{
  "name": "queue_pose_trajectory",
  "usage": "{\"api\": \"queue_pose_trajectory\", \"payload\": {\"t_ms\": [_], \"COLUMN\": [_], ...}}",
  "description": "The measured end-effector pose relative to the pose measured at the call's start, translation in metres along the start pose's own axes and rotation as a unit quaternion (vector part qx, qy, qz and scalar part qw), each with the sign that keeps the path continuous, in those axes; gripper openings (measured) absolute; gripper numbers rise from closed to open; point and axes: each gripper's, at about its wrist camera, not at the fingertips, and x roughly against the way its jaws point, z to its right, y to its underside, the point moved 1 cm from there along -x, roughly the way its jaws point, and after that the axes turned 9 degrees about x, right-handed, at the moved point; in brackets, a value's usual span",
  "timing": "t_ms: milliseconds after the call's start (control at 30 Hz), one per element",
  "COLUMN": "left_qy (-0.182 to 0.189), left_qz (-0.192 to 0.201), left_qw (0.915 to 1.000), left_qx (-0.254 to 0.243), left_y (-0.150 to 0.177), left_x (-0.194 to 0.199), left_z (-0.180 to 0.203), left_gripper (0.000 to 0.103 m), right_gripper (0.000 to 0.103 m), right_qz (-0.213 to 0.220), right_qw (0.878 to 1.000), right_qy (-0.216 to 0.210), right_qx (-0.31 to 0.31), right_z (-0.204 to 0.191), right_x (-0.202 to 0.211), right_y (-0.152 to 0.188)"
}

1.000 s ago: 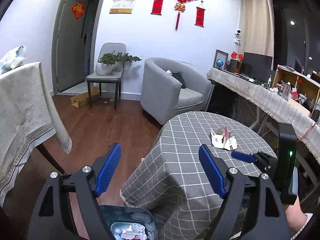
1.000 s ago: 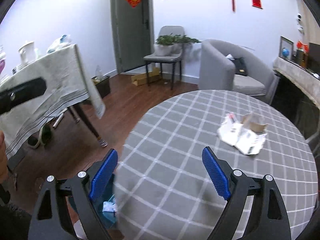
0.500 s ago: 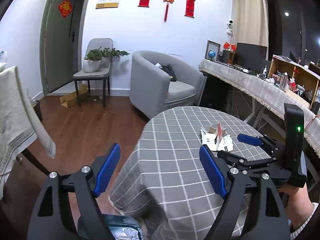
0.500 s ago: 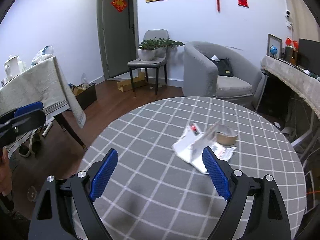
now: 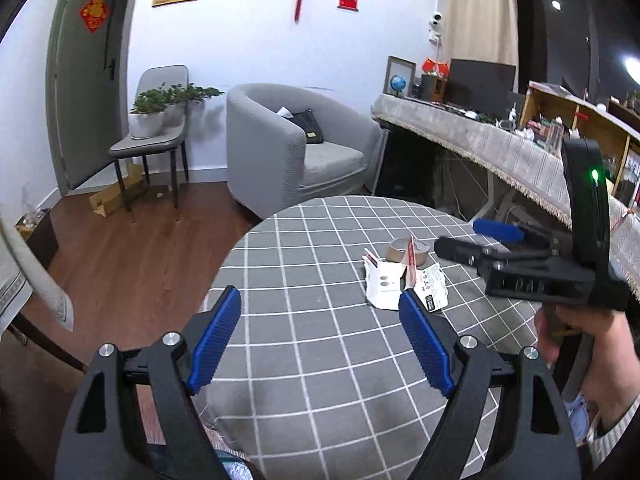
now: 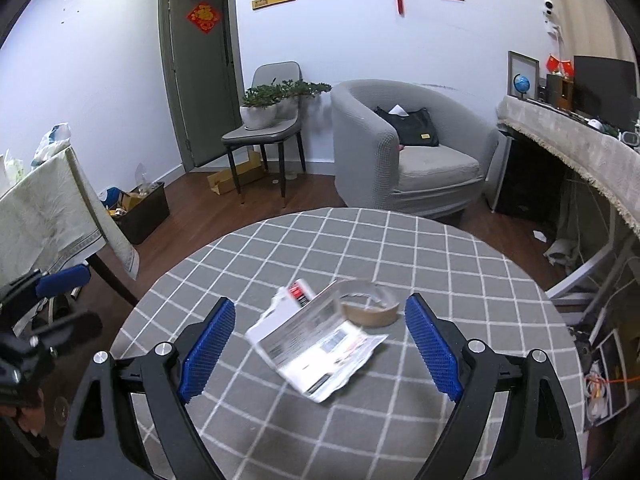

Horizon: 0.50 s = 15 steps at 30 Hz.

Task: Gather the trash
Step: 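Move both open tools back over the table toward the cardboard ring and receipt, then grasp the white receipt with the left tool while the right tool grasps the cardboard tape ring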

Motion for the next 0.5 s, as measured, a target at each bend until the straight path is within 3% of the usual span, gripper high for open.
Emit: {"api": "queue_pose_trajectory", "payload": {"t_ms": [400, 500], "left_qy": [0.043, 0.047], "left_qz": [-0.042, -0.053], "left_qw": [0.9979, 0.997], "left_qx": [-0.023, -0.032], "left_y": [-0.004, -0.003], "left_x": [-0.049, -0.067], "left_z": [0.029, 0.04], "left_gripper": [0.08, 0.071], "right_gripper": [0.09, 0.09], "right_qz": [-0.034, -0.046], "right_qw": [0.999, 0.999], "right_qy": [0.0, 0.001], "right_qx": [0.004, 0.009], "right_z": [0.055, 0.065], "right_x": [-0.026, -0.035], "right_y": [-0.005, -0.004]}}
